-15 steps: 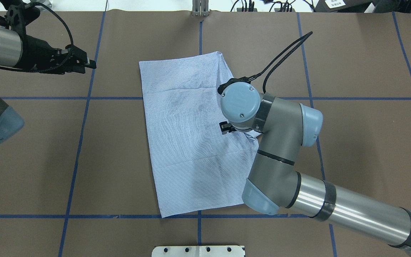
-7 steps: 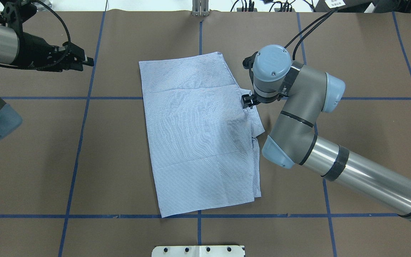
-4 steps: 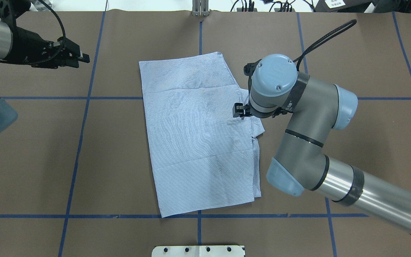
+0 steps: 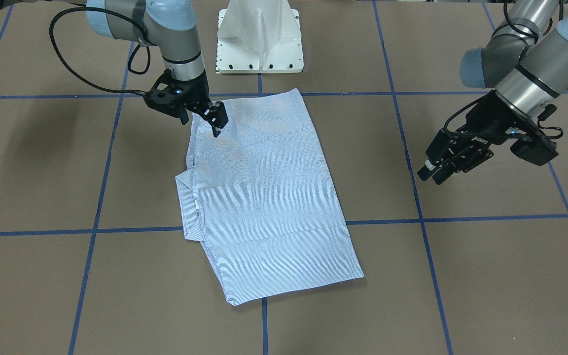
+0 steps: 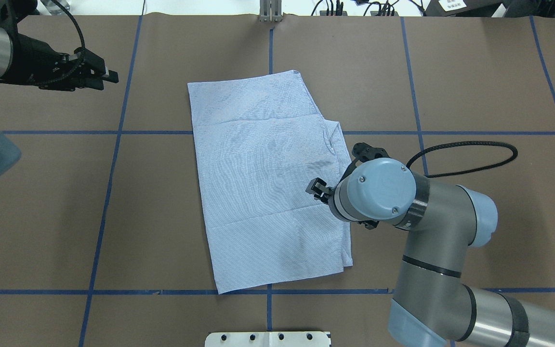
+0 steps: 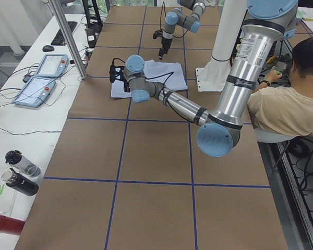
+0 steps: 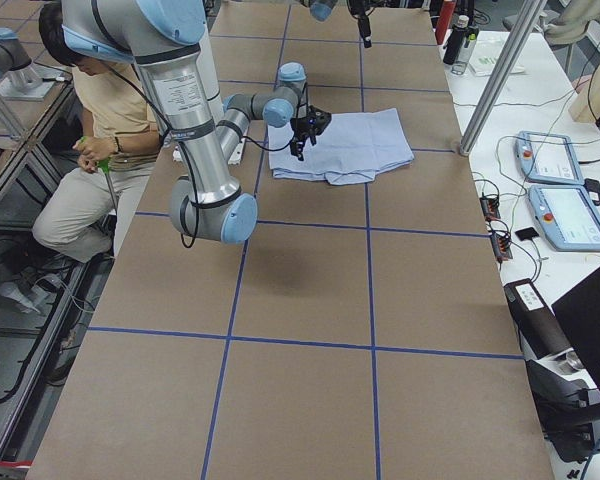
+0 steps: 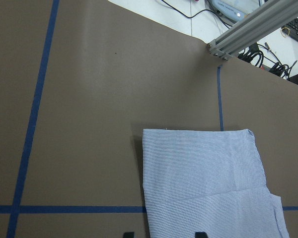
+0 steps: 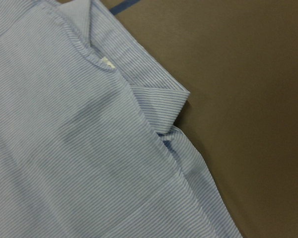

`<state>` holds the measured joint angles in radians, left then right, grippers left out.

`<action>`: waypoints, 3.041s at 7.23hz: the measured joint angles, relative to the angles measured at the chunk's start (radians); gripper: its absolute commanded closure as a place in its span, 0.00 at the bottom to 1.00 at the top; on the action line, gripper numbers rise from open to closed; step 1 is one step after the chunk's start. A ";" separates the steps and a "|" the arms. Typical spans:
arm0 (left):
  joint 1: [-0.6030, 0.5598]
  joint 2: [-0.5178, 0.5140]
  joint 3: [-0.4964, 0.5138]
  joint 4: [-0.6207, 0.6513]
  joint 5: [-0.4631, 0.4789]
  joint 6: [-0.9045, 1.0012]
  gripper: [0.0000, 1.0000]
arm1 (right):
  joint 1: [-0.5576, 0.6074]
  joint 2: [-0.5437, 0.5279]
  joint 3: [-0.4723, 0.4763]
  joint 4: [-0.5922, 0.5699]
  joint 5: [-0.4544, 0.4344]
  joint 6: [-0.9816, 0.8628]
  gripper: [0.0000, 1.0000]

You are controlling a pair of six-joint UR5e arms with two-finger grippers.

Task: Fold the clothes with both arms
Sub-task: 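Move the right gripper to the shirt corner nearest the robot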

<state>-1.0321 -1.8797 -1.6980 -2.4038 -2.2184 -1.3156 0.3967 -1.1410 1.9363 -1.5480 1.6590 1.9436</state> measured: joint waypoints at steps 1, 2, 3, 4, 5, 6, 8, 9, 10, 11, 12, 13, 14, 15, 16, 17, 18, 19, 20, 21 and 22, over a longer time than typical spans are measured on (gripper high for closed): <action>0.000 0.000 0.000 0.000 0.001 -0.001 0.49 | -0.022 -0.027 0.007 0.027 -0.031 0.141 0.02; 0.002 -0.001 -0.001 0.000 0.003 -0.001 0.48 | -0.053 -0.055 0.015 0.040 -0.068 0.260 0.02; 0.003 -0.002 -0.001 0.000 0.005 -0.002 0.48 | -0.095 -0.080 0.026 0.051 -0.103 0.356 0.02; 0.003 -0.001 -0.001 0.000 0.007 -0.003 0.48 | -0.136 -0.098 0.036 0.055 -0.127 0.412 0.02; 0.003 0.000 -0.003 -0.001 0.007 -0.002 0.48 | -0.169 -0.119 0.045 0.056 -0.149 0.443 0.02; 0.003 0.001 -0.006 -0.001 0.008 -0.003 0.48 | -0.188 -0.136 0.050 0.057 -0.166 0.459 0.02; 0.003 0.003 -0.013 -0.001 0.009 -0.003 0.48 | -0.203 -0.145 0.047 0.068 -0.182 0.477 0.04; 0.003 0.003 -0.013 -0.001 0.009 -0.004 0.48 | -0.212 -0.145 0.040 0.085 -0.185 0.490 0.05; 0.003 0.003 -0.014 -0.001 0.009 -0.004 0.47 | -0.223 -0.142 0.030 0.098 -0.188 0.501 0.09; 0.002 0.003 -0.014 -0.001 0.009 -0.004 0.47 | -0.229 -0.140 0.024 0.104 -0.189 0.505 0.10; 0.001 0.004 -0.014 -0.002 0.010 -0.004 0.48 | -0.232 -0.140 0.021 0.106 -0.189 0.502 0.15; 0.000 0.004 -0.015 -0.002 0.010 -0.004 0.48 | -0.233 -0.141 0.018 0.106 -0.188 0.497 0.28; 0.000 0.004 -0.016 -0.001 0.010 -0.004 0.48 | -0.233 -0.141 0.017 0.106 -0.188 0.495 0.42; 0.000 0.004 -0.017 -0.001 0.010 -0.004 0.48 | -0.233 -0.141 0.017 0.107 -0.189 0.494 0.68; -0.001 0.004 -0.018 -0.002 0.011 -0.004 0.48 | -0.233 -0.141 0.018 0.106 -0.189 0.494 1.00; -0.001 0.004 -0.019 -0.002 0.010 -0.004 0.48 | -0.232 -0.141 0.020 0.106 -0.188 0.494 1.00; -0.001 0.004 -0.021 -0.001 0.010 -0.004 0.48 | -0.231 -0.141 0.022 0.106 -0.186 0.493 1.00; -0.002 0.005 -0.022 -0.001 0.010 -0.004 0.48 | -0.230 -0.141 0.023 0.106 -0.183 0.492 1.00; -0.003 0.005 -0.024 0.000 0.009 -0.004 0.48 | -0.229 -0.141 0.026 0.106 -0.181 0.491 1.00; -0.003 0.013 -0.033 0.000 0.009 -0.004 0.48 | -0.228 -0.142 0.038 0.105 -0.179 0.491 1.00; -0.003 0.028 -0.049 -0.001 0.009 -0.009 0.48 | -0.227 -0.144 0.055 0.103 -0.179 0.494 1.00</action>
<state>-1.0348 -1.8519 -1.7472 -2.4047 -2.2089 -1.3246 0.1694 -1.2854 1.9914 -1.4453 1.4796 2.4379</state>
